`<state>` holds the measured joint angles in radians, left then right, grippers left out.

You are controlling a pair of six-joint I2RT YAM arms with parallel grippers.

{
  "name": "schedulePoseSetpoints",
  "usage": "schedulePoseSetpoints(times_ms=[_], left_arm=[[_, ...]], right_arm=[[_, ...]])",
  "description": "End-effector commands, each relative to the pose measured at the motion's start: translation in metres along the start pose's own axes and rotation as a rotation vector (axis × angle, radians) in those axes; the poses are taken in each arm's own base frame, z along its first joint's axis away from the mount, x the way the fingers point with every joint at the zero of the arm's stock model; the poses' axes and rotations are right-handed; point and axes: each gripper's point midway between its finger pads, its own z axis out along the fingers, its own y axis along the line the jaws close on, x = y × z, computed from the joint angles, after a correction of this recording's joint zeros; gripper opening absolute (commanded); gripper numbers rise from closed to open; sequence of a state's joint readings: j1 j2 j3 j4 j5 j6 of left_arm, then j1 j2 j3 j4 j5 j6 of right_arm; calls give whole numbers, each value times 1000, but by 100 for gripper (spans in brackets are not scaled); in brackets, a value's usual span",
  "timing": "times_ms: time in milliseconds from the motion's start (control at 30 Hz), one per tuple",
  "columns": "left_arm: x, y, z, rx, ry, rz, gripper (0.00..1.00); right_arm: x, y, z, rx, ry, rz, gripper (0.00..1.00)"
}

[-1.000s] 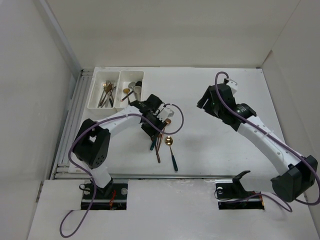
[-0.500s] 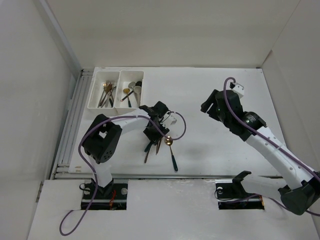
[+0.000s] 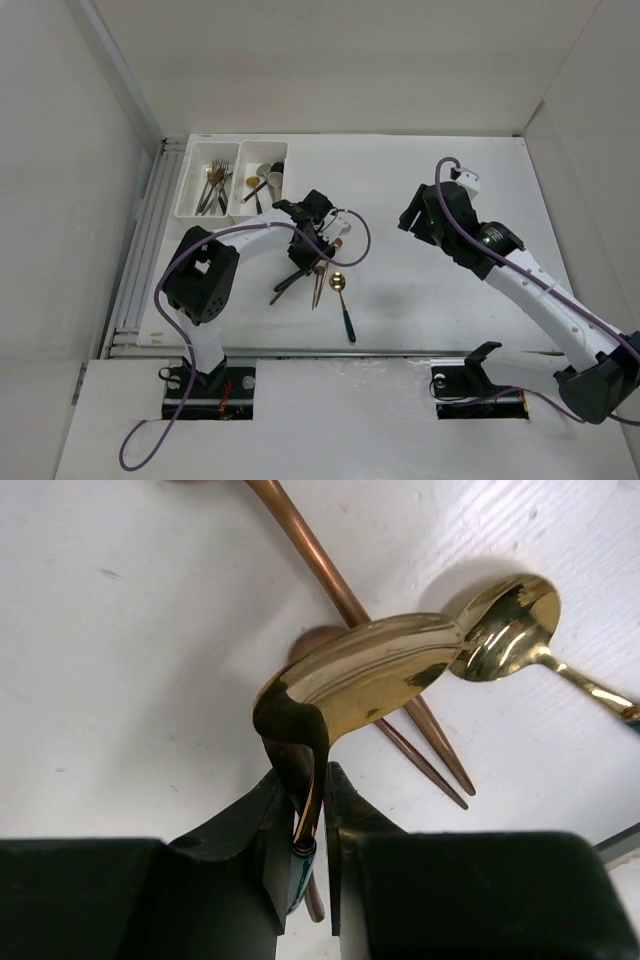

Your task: Sort the eating utensils into containers

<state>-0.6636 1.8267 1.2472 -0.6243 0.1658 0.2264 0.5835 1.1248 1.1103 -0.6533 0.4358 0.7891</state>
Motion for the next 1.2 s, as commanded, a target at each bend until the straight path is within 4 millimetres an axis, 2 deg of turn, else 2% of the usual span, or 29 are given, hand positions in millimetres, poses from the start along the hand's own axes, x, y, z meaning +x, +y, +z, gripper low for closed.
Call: schedulePoseSetpoints(times_ms=[0,100,133,300,433,500,567,700,800,833,967,1167], left_arm=[[-25,-3,-34,18,-106,17,9],[-24,-3,-30,21,-92,16,13],[-23,0,-30,18,-93,7,18],[-19,5,-6,32,-52,-10,28],[-16,14,2,30,-32,-25,26],[-19,16,-5,34,-48,-33,21],[-17,21,-9,20,-55,-33,21],[3,26,-23,35,-10,-20,33],[19,28,-28,10,4,43,36],[30,27,-24,17,25,54,36],[45,28,-20,22,57,72,36],[56,36,-3,-18,88,59,36]], right_arm=[[-9,11,0,-21,-23,-12,70],[-3,11,7,-11,0,-32,70],[-4,13,8,-11,0,-32,70],[-4,15,12,-11,0,-51,70],[-8,17,10,-18,-7,-55,70],[-9,16,11,-11,-14,-55,70],[-10,15,11,-5,-20,-55,70],[-9,13,11,1,-14,-69,70],[-9,13,11,1,-14,-69,70],[-9,13,11,1,-14,-69,70],[-7,12,13,7,-8,-82,70],[-8,14,13,2,-14,-87,70]])
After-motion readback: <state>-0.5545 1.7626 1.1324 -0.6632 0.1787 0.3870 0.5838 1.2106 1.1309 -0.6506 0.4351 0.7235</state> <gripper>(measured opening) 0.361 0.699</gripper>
